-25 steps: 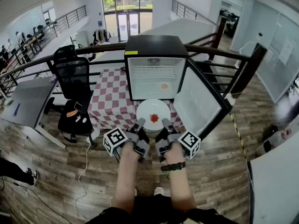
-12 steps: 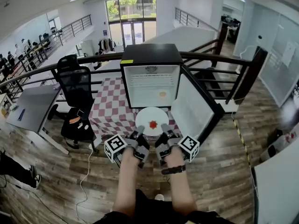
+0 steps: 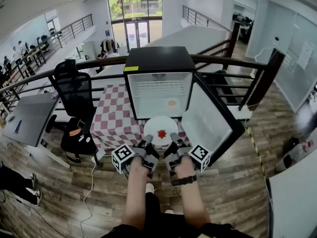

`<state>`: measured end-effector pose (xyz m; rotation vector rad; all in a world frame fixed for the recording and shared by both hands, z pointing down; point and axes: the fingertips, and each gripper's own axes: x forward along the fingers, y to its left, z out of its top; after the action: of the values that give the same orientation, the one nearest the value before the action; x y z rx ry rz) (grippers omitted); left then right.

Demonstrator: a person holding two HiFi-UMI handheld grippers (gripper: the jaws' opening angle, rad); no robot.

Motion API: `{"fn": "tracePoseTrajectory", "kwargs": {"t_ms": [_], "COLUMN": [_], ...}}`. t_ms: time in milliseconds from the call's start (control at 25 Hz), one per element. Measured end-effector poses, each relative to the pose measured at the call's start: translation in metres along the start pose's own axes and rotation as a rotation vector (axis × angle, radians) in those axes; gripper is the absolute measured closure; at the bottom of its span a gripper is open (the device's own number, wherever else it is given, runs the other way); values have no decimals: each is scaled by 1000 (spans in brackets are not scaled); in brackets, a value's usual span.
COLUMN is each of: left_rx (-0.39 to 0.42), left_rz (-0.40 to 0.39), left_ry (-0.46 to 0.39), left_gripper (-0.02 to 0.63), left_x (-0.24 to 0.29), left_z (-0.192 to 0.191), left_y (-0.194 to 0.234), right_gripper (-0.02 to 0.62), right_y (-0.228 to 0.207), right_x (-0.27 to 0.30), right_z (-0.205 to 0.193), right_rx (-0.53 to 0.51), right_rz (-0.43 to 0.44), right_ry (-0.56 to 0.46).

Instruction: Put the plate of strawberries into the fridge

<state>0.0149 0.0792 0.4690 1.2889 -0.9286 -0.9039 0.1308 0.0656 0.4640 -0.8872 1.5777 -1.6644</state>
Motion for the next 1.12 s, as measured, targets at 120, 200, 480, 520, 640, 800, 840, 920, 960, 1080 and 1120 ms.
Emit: {"fn": "tracePoseTrajectory", "kwargs": {"t_ms": [120, 200, 480, 520, 640, 800, 840, 920, 960, 1080, 1120], "left_rx": [18, 30, -40, -33, 8, 33, 35, 33, 36, 53, 52], "left_rz": [6, 4, -12, -1, 22, 31, 36, 40, 42, 57, 65], "left_ry": [8, 15, 21, 22, 12, 33, 43, 67, 77, 94, 102], "left_gripper": [571, 571, 571, 571, 571, 571, 571, 571, 571, 571, 571], "left_x": [32, 55, 124, 131, 149, 172, 176, 182, 184, 188, 190], "left_z": [24, 45, 110, 117, 136, 153, 156, 160, 162, 165, 164], "left_y": [-8, -15, -17, -16, -18, -17, -15, -10, -7, 1, 5], "right_gripper": [552, 552, 554, 554, 554, 554, 554, 554, 554, 554, 554], "right_y": [4, 8, 9, 7, 1, -6, -9, -14, -17, -26, -29], "right_x": [38, 66, 154, 164, 190, 216, 221, 227, 229, 233, 232], "right_z": [12, 17, 33, 34, 40, 47, 48, 51, 52, 52, 53], "right_rx": [-2, -12, -46, -41, -32, -28, -29, -29, -29, -20, -13], "right_rz": [6, 16, 8, 6, -1, -13, -16, -21, -25, -34, -39], "right_ry": [-35, -46, -28, -30, -50, -79, -83, -101, -113, -134, -140]}}
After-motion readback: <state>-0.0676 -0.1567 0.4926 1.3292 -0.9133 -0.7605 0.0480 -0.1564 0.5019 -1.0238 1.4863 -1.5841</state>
